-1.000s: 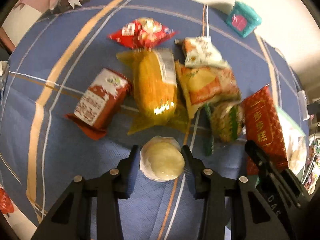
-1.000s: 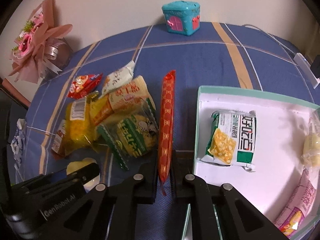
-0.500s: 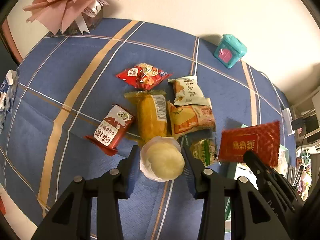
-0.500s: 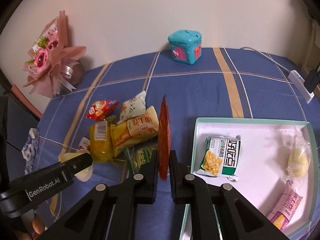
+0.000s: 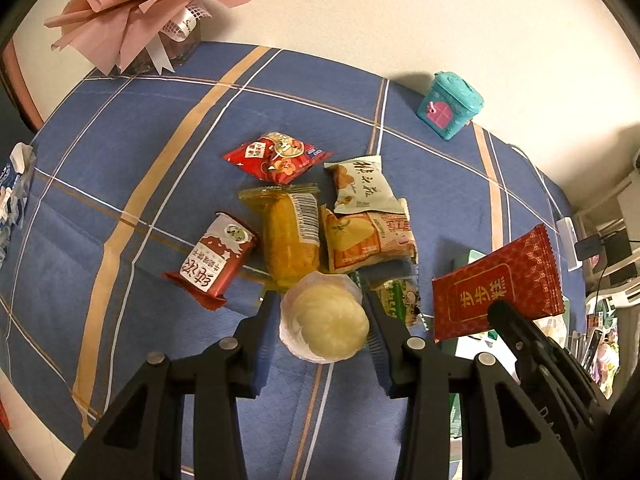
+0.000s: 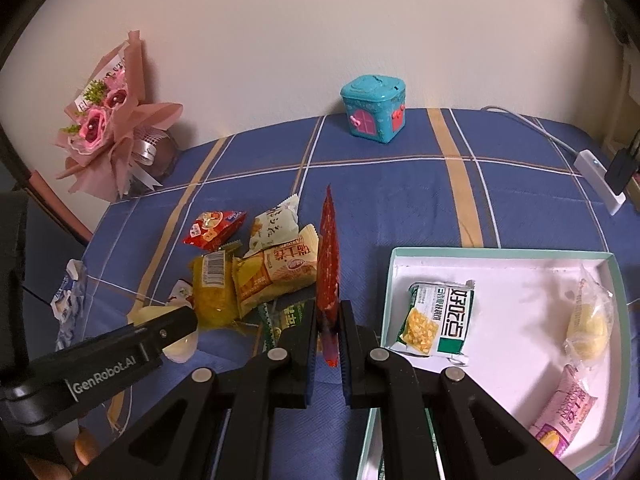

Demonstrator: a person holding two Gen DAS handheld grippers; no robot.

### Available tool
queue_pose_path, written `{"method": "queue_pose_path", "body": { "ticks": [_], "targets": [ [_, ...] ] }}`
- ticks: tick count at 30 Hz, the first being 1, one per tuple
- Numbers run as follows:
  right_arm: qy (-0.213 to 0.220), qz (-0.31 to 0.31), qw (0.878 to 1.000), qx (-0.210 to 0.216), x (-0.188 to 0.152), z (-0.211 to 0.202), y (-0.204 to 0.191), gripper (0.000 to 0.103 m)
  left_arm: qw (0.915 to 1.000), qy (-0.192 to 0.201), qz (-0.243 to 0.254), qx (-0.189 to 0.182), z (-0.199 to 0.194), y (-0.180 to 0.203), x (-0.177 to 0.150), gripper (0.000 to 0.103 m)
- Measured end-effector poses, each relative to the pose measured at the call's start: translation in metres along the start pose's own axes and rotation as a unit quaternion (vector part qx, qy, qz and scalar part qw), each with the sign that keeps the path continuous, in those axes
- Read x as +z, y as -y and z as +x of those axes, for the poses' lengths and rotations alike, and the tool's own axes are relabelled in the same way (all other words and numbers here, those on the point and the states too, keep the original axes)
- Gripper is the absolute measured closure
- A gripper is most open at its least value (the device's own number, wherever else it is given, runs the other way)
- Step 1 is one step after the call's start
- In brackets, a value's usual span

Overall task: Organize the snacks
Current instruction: 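Carry the bun and red pack over the tray and open both tools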

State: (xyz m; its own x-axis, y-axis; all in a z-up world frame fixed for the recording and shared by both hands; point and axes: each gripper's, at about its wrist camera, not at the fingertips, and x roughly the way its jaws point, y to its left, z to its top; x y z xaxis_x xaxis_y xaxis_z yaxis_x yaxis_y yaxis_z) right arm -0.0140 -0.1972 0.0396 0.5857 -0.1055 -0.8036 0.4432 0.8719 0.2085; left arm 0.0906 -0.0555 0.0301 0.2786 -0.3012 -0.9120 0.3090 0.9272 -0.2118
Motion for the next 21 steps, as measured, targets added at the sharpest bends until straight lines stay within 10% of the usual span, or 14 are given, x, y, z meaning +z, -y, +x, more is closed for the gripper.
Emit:
{"method": "queue_pose_path", "body": {
  "ticks": [21],
  "targets": [
    [0.039,0.075,0.993,-0.077,0.009,-0.064,0.107,0.092,0.9853,-0.014,0.168,-0.029,0.002,0.150,-0.059,0.060]
  ]
}}
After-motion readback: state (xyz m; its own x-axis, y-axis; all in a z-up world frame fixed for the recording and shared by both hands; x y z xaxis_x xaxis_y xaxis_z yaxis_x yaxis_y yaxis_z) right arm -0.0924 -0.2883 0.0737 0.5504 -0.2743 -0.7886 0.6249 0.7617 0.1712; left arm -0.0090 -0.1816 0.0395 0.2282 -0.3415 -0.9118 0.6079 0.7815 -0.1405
